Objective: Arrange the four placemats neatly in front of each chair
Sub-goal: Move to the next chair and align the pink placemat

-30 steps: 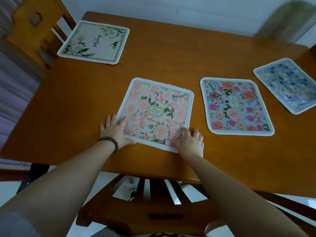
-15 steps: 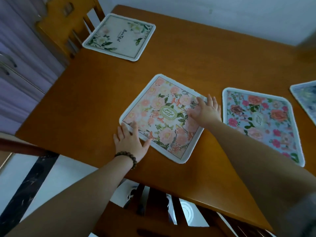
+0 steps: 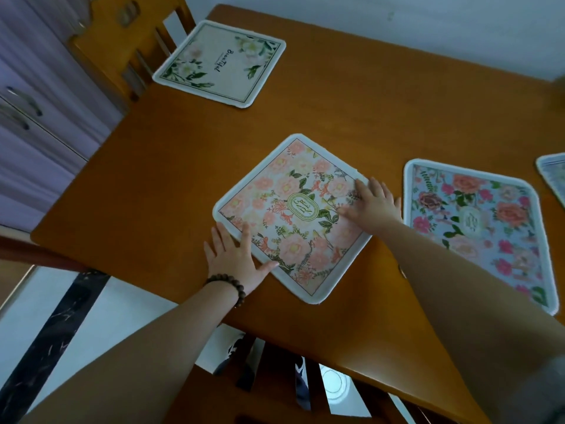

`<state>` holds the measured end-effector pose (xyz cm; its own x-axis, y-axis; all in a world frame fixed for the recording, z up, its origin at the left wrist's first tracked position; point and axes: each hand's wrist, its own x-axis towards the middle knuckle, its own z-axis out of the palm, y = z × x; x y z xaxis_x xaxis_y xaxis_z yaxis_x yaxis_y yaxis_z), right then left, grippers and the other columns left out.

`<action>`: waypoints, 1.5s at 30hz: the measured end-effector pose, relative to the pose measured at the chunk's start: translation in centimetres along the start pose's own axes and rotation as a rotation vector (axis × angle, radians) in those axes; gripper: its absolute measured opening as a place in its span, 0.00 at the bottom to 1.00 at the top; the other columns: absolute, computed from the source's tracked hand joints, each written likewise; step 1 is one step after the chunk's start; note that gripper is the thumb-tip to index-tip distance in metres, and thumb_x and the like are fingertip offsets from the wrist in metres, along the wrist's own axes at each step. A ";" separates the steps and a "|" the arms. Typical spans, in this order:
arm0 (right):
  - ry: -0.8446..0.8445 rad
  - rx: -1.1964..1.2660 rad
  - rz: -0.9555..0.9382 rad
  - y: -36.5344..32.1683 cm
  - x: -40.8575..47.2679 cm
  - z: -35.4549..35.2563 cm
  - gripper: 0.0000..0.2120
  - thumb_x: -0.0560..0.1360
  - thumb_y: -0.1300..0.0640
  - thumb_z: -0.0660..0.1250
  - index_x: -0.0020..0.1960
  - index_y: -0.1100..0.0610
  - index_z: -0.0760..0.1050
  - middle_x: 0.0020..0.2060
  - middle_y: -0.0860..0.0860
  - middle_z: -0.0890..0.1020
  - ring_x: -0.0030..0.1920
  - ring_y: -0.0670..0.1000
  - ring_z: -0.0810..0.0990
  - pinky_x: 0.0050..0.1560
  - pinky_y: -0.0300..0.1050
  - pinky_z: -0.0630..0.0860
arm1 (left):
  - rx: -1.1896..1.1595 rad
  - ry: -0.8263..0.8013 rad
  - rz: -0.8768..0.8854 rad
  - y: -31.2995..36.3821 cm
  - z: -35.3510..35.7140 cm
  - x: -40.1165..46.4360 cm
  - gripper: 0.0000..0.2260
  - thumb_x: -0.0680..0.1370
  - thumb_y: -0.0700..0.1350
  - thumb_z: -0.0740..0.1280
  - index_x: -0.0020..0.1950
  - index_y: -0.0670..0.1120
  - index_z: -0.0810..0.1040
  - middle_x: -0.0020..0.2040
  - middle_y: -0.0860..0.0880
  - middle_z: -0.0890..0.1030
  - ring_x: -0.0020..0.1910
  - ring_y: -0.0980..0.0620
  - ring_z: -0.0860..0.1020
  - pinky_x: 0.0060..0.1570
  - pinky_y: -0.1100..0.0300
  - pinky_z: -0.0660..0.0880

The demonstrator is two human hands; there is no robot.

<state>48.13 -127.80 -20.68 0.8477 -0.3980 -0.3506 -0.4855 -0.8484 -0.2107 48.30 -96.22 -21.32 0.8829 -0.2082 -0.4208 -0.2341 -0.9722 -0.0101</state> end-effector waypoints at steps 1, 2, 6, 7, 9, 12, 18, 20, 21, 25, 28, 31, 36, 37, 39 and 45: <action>0.017 -0.002 0.019 0.0 -0.7 0.3 0.43 0.68 0.26 0.57 0.76 0.42 0.48 0.78 0.50 0.47 0.76 0.55 0.44 0.72 0.63 0.43 | 0.003 -0.008 0.018 -0.4 -0.2 0.3 0.51 0.63 0.81 0.46 0.76 0.54 0.34 0.76 0.36 0.38 0.75 0.36 0.40 0.70 0.38 0.44; 0.034 -0.004 0.039 0.0 -1.4 0.7 0.42 0.69 0.26 0.56 0.76 0.42 0.47 0.78 0.50 0.47 0.76 0.55 0.44 0.73 0.62 0.43 | 0.008 -0.015 0.037 -0.7 -0.4 0.6 0.51 0.63 0.81 0.47 0.76 0.55 0.34 0.76 0.36 0.37 0.75 0.37 0.39 0.70 0.38 0.44; 0.073 0.052 0.127 -0.2 -4.1 1.9 0.42 0.69 0.26 0.53 0.76 0.43 0.47 0.77 0.51 0.48 0.76 0.55 0.44 0.74 0.59 0.45 | 0.031 -0.052 0.119 -2.0 -1.5 1.7 0.50 0.64 0.79 0.52 0.76 0.56 0.36 0.76 0.38 0.36 0.75 0.39 0.37 0.70 0.39 0.43; 0.078 0.066 0.150 -0.3 -4.7 2.2 0.42 0.69 0.26 0.53 0.77 0.44 0.47 0.77 0.51 0.48 0.76 0.56 0.44 0.74 0.58 0.45 | 0.035 -0.058 0.142 -2.2 -1.9 2.0 0.49 0.65 0.78 0.54 0.77 0.56 0.38 0.76 0.38 0.36 0.75 0.39 0.37 0.71 0.39 0.42; 0.082 0.081 0.197 -0.6 -6.2 2.6 0.43 0.69 0.26 0.53 0.77 0.45 0.47 0.77 0.53 0.49 0.76 0.57 0.45 0.74 0.57 0.45 | 0.043 -0.062 0.192 -2.7 -2.6 2.7 0.48 0.66 0.76 0.58 0.77 0.56 0.40 0.77 0.39 0.38 0.75 0.40 0.38 0.71 0.40 0.43; 0.088 0.092 0.258 -1.2 -8.7 3.2 0.44 0.70 0.27 0.54 0.77 0.47 0.46 0.77 0.54 0.48 0.76 0.58 0.46 0.74 0.57 0.46 | 0.068 -0.067 0.267 -3.4 -3.8 4.2 0.47 0.68 0.73 0.61 0.78 0.55 0.42 0.77 0.38 0.39 0.75 0.40 0.39 0.72 0.40 0.43; 0.110 0.051 0.369 -3.1 -13.6 4.2 0.43 0.70 0.28 0.56 0.76 0.50 0.50 0.75 0.56 0.55 0.73 0.60 0.53 0.71 0.57 0.54 | 0.096 -0.113 0.379 -4.4 -5.0 6.8 0.46 0.69 0.68 0.67 0.77 0.57 0.43 0.77 0.41 0.37 0.75 0.42 0.37 0.72 0.39 0.42; 0.120 0.042 0.415 -3.9 -15.2 4.7 0.42 0.70 0.29 0.57 0.76 0.51 0.52 0.72 0.57 0.59 0.71 0.60 0.58 0.68 0.56 0.59 | 0.137 -0.119 0.379 -4.4 -5.3 7.3 0.46 0.69 0.68 0.67 0.77 0.60 0.42 0.77 0.42 0.37 0.75 0.42 0.37 0.71 0.38 0.41; 0.119 0.042 0.447 -4.2 -16.0 5.0 0.41 0.70 0.30 0.57 0.75 0.51 0.54 0.70 0.57 0.61 0.69 0.60 0.59 0.66 0.55 0.61 | 0.158 -0.122 0.376 -4.3 -5.4 7.5 0.46 0.69 0.68 0.67 0.76 0.61 0.41 0.77 0.43 0.37 0.75 0.42 0.37 0.71 0.38 0.41; 0.105 0.057 0.549 -5.5 -18.7 6.2 0.40 0.70 0.31 0.57 0.73 0.53 0.56 0.66 0.58 0.65 0.66 0.60 0.62 0.62 0.54 0.64 | 0.154 -0.082 0.370 -3.6 -5.6 6.9 0.46 0.71 0.65 0.68 0.76 0.61 0.39 0.78 0.43 0.38 0.75 0.42 0.38 0.71 0.38 0.43; 0.112 0.090 0.538 -5.3 -19.8 6.4 0.40 0.71 0.30 0.56 0.74 0.52 0.56 0.67 0.58 0.65 0.66 0.60 0.62 0.62 0.55 0.64 | 0.049 0.014 0.342 -3.6 -5.4 5.6 0.43 0.74 0.63 0.65 0.77 0.58 0.40 0.78 0.41 0.42 0.76 0.42 0.42 0.72 0.38 0.47; 0.178 0.215 0.498 -4.1 -19.7 5.5 0.42 0.70 0.30 0.60 0.75 0.51 0.53 0.70 0.58 0.62 0.69 0.61 0.60 0.65 0.58 0.62 | 0.009 0.041 0.322 -3.8 -4.4 3.5 0.44 0.71 0.72 0.58 0.76 0.56 0.37 0.78 0.40 0.44 0.76 0.40 0.44 0.72 0.40 0.46; 0.147 0.306 0.424 -2.5 -17.4 4.7 0.41 0.72 0.34 0.63 0.77 0.49 0.51 0.76 0.56 0.52 0.75 0.60 0.49 0.73 0.59 0.53 | -0.029 -0.007 0.307 -3.8 -1.5 -0.4 0.45 0.69 0.76 0.49 0.76 0.56 0.34 0.77 0.37 0.44 0.76 0.38 0.44 0.72 0.40 0.46; 0.137 0.297 0.424 -2.5 -16.9 4.7 0.39 0.73 0.35 0.62 0.77 0.48 0.50 0.77 0.56 0.51 0.75 0.60 0.48 0.74 0.58 0.50 | -0.027 -0.016 0.307 -3.6 -1.0 -1.0 0.45 0.68 0.77 0.48 0.76 0.56 0.33 0.77 0.38 0.43 0.76 0.39 0.43 0.72 0.40 0.46; 0.125 0.248 0.424 -2.9 -16.3 5.0 0.38 0.74 0.34 0.59 0.77 0.48 0.50 0.77 0.57 0.50 0.76 0.59 0.44 0.74 0.57 0.46 | -0.030 -0.030 0.314 -3.3 -0.3 -1.7 0.46 0.67 0.78 0.47 0.75 0.57 0.32 0.78 0.40 0.42 0.76 0.39 0.41 0.71 0.40 0.44; 0.139 0.279 0.388 -4.2 -16.9 6.1 0.38 0.73 0.33 0.60 0.76 0.48 0.53 0.77 0.57 0.50 0.76 0.58 0.46 0.74 0.57 0.47 | -0.011 -0.109 0.402 -3.3 -0.6 -1.3 0.49 0.66 0.78 0.55 0.74 0.59 0.30 0.76 0.38 0.37 0.75 0.41 0.36 0.71 0.38 0.41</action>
<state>34.50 -115.37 -19.45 0.6044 -0.7250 -0.3303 -0.7934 -0.5102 -0.3320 48.14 -92.85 -20.22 0.6738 -0.5594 -0.4829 -0.5467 -0.8170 0.1836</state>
